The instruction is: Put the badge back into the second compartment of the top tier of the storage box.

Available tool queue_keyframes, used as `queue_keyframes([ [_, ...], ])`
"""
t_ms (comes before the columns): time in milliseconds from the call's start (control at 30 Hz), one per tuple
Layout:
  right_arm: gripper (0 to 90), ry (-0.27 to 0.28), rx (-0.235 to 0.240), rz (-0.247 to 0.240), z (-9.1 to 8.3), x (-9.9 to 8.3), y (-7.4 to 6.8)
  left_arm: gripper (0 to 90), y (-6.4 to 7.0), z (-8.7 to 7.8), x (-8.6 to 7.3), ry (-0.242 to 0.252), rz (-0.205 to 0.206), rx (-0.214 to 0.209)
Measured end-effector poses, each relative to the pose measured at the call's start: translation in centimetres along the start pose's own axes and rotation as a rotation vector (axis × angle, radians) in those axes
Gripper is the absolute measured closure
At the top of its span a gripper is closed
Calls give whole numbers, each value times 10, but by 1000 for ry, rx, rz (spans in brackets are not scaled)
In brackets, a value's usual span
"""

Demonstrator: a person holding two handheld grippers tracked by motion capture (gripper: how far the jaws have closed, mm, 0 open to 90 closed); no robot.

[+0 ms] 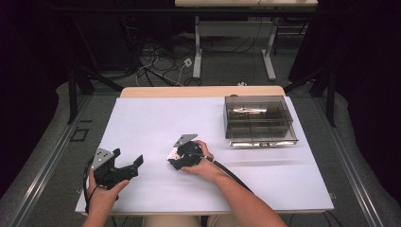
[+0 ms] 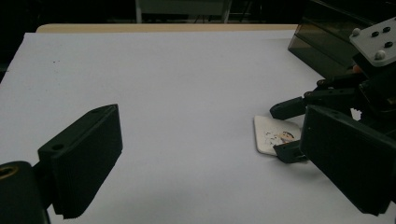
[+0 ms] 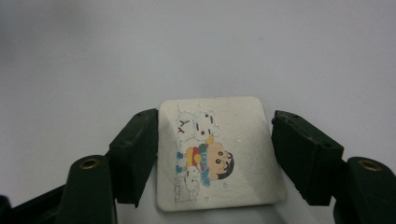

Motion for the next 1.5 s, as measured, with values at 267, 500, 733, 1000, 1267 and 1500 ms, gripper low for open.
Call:
queue_keyframes([
  [267,327,6,-4,-1,0,0,0,60,0,0,0,-4,4,-1],
  [500,327,22,-37,11,-3,1,3,61,-1,0,0,-2,4,3],
  [733,327,42,-59,40,-8,4,7,61,0,0,0,-5,2,3],
  [1000,327,80,-94,109,-21,9,10,63,0,0,0,-5,2,5],
  [1267,327,111,-126,154,-40,15,12,63,0,1,0,-6,4,4],
  [1500,327,135,-162,190,-57,18,17,63,0,1,0,-6,2,3],
])
Point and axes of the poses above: each handheld gripper's, and its own axes: z roughly forward along the jaws, x roughly out of its top, y roughly to its right, the point moved 7 cm from there along z, roughly forward along the jaws
